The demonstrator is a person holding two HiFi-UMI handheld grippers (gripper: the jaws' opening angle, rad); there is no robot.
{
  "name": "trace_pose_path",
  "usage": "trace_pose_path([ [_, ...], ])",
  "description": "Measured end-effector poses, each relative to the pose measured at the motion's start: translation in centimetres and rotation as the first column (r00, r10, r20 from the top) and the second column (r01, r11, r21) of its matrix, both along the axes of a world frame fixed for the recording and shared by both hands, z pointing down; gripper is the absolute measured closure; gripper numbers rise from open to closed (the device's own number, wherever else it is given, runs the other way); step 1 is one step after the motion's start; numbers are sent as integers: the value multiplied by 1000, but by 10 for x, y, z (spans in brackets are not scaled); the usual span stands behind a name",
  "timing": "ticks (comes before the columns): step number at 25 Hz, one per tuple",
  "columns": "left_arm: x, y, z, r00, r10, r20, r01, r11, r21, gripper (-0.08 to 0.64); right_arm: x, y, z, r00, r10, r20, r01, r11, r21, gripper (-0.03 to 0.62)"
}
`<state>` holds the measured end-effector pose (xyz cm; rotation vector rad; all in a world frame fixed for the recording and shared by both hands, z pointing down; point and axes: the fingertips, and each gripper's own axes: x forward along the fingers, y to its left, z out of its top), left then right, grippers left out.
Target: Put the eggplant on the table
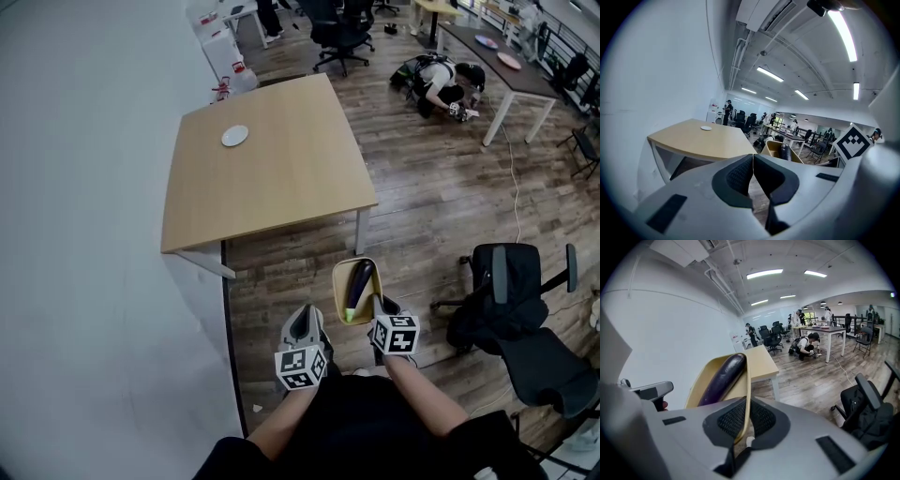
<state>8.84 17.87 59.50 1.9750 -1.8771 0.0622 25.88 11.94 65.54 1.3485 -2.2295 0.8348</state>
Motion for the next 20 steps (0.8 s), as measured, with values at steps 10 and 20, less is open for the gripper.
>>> trace_pose_path([
  [10,-57,-107,-1,999,46,15,-46,999,15,545,-69,-103,3,998,9,-63,-11,1000,-28,528],
  [20,-129,-172,-3,999,35,12,-35,999,16,545,-156,-182,22,997,16,-74,-25,993,-117,528],
])
